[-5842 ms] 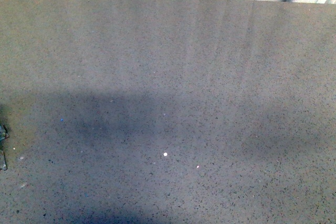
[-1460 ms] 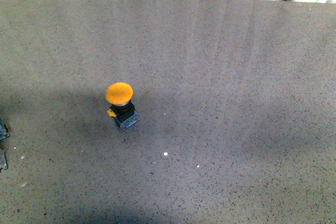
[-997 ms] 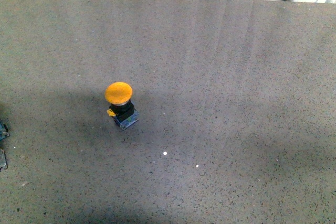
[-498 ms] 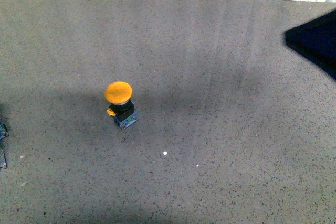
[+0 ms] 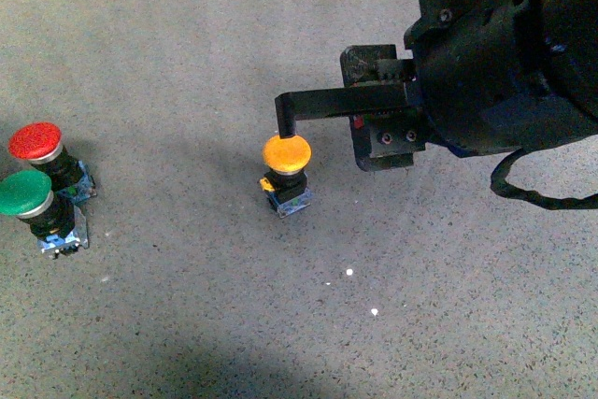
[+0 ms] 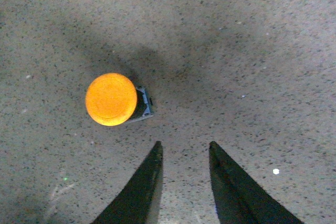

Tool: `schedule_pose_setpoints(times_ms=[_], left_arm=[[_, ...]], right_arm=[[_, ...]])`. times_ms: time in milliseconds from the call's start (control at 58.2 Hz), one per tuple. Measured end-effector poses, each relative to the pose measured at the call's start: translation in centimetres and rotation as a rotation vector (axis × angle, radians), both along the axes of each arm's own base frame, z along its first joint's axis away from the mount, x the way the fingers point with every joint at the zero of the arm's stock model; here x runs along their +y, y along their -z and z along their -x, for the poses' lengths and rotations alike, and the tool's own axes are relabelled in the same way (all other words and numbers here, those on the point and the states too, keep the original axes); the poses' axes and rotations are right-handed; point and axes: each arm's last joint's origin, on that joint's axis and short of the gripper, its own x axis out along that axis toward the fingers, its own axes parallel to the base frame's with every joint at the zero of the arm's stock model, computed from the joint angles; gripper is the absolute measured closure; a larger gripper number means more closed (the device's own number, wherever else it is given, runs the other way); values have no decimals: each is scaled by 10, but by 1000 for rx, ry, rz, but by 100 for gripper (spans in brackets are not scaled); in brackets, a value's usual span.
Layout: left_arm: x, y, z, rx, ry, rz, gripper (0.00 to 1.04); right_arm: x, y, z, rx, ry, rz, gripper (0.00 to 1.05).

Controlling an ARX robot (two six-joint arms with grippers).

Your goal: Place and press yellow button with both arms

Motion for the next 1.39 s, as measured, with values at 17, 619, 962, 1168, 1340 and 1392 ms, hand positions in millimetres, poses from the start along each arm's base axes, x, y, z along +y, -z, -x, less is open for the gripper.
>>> schedule_pose_setpoints(times_ms=[17, 619, 962, 1168, 1340, 1392], left_arm=[[0, 0, 0, 0, 0, 0, 103], [0, 0, 0, 0, 0, 0, 103], [0, 0, 0, 0, 0, 0, 103], [0, 0, 0, 0, 0, 0, 103], [0, 0, 0, 0, 0, 0, 103], [0, 0, 0, 0, 0, 0, 103]], right_arm=[[1, 1, -1, 7, 3, -3, 83], [27, 13, -23, 129, -1, -149, 103], [33, 20, -28, 160, 6, -164, 103], [35, 24, -31, 171, 7, -164, 103], [37, 28, -34, 180, 15, -162, 103], [38, 28, -34, 183, 14, -164, 103]])
